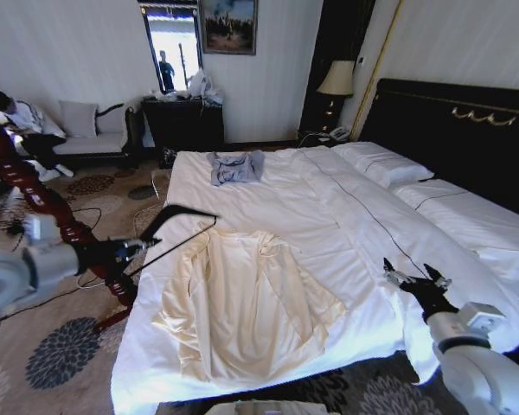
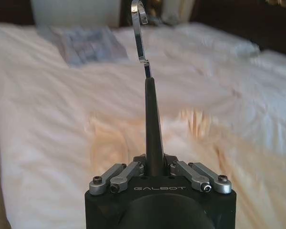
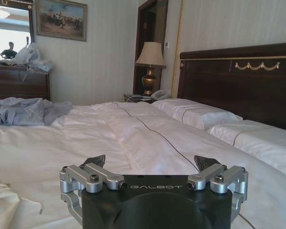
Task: Pick up the clothes from the bed and hang them on the clothes hanger.
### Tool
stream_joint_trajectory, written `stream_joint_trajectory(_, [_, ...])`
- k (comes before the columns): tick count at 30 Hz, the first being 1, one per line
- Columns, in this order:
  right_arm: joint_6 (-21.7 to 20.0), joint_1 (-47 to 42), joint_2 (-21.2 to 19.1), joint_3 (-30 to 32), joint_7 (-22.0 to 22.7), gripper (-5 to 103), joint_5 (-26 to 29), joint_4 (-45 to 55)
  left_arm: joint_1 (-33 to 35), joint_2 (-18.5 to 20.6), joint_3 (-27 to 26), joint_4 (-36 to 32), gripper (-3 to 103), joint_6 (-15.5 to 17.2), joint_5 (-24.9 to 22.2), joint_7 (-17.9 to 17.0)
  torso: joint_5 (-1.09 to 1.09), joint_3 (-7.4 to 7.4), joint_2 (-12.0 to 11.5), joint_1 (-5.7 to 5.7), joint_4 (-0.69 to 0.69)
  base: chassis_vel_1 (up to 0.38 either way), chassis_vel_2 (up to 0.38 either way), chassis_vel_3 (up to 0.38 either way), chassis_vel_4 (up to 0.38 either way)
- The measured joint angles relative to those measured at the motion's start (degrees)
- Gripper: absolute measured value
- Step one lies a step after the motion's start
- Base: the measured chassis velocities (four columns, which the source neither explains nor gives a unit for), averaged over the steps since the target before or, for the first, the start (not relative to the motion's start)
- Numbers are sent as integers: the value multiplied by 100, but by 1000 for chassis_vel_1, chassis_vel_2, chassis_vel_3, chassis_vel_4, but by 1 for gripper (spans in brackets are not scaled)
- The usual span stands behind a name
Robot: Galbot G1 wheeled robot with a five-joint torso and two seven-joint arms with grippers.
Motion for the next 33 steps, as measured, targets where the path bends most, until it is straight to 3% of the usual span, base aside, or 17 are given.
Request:
stream_joint_trajectory(1, [0, 0, 0, 0, 0, 100, 0, 0, 0, 0, 0, 0, 18, 0, 0, 0, 0, 0, 0, 0, 0, 0, 0, 0, 0])
stream_joint_trajectory(4, [-7, 163, -202, -54, 0, 100, 66, -165, -179, 209, 697, 509, 18, -533, 278, 756, 1, 0, 0, 0, 0, 0, 0, 0, 0])
stream_joint_trajectory(5, [-7, 163, -202, -54, 0, 100, 66, -165, -179, 209, 697, 509, 18, -533, 278, 756, 1, 0, 0, 0, 0, 0, 0, 0, 0])
stream_joint_trajectory(8, [-14, 373, -292, -178, -19, 100, 65, -365, -290, 201, 1059, 645, 18, -990, 133, 1183, 2, 0, 0, 0, 0, 0, 0, 0, 0])
stream_joint_trajectory(9, [-14, 373, -292, -178, -19, 100, 65, -365, -290, 201, 1059, 645, 18, -990, 133, 1183, 2, 0, 0, 0, 0, 0, 0, 0, 0])
stream_joint_trajectory(12, [-42, 676, -471, -458, -133, 100, -37, -681, -390, 196, 1435, 779, 18, -1416, -125, 1522, 2, 0, 0, 0, 1, 0, 0, 0, 0])
stream_joint_trajectory(17, [-136, 1079, -773, -893, -327, 100, -190, -1031, -1034, 65, 2206, 1051, 18, -1561, -264, 1744, 2, 0, 0, 0, 1, 0, 0, 0, 0])
stream_joint_trajectory(20, [-116, 1520, -1072, -1373, -581, 100, -553, -1442, -1743, -122, 3111, 1363, 18, -1578, -264, 1892, -2, 1, 0, 0, 2, 0, 0, 0, 0])
stream_joint_trajectory(21, [-48, 1880, -1321, -1861, -735, 100, -746, -1762, -2298, -259, 3670, 1608, 18, -1578, -239, 1946, -2, 0, 0, 0, 2, 0, 0, 0, 0])
stream_joint_trajectory(23, [-29, 2021, -1394, -2037, -766, 100, -772, -1873, -2479, -305, 3844, 1681, 18, -1580, -225, 1957, 2, 0, 0, 0, 2, 0, 0, 0, 0])
stream_joint_trajectory(25, [24, 2888, -1568, -2907, -842, 100, -684, -2326, -3118, -485, 4454, 1970, 18, -1597, -84, 2073, 1, 1, -1, 1, -2, 0, 0, 0, 0])
stream_joint_trajectory(28, [39, 3454, -1578, -3408, -871, 100, -582, -2581, -3405, -573, 4721, 2148, 18, -1605, 10, 2139, 1, 0, 0, 1, 1, 0, 0, 0, 0])
stream_joint_trajectory(29, [96, 3984, -1551, -3993, -917, 100, -594, -2860, -3594, -614, 4921, 2309, 18, -1605, 48, 2188, -1, 1, -1, 1, 3, 0, 0, 0, 0])
stream_joint_trajectory(33, [256, 4755, -1421, -4992, -1085, 100, -844, -3304, -3833, -587, 5196, 2525, 18, -1629, 125, 2341, 1, 1, -1, 1, 2, 0, 0, 0, 0])
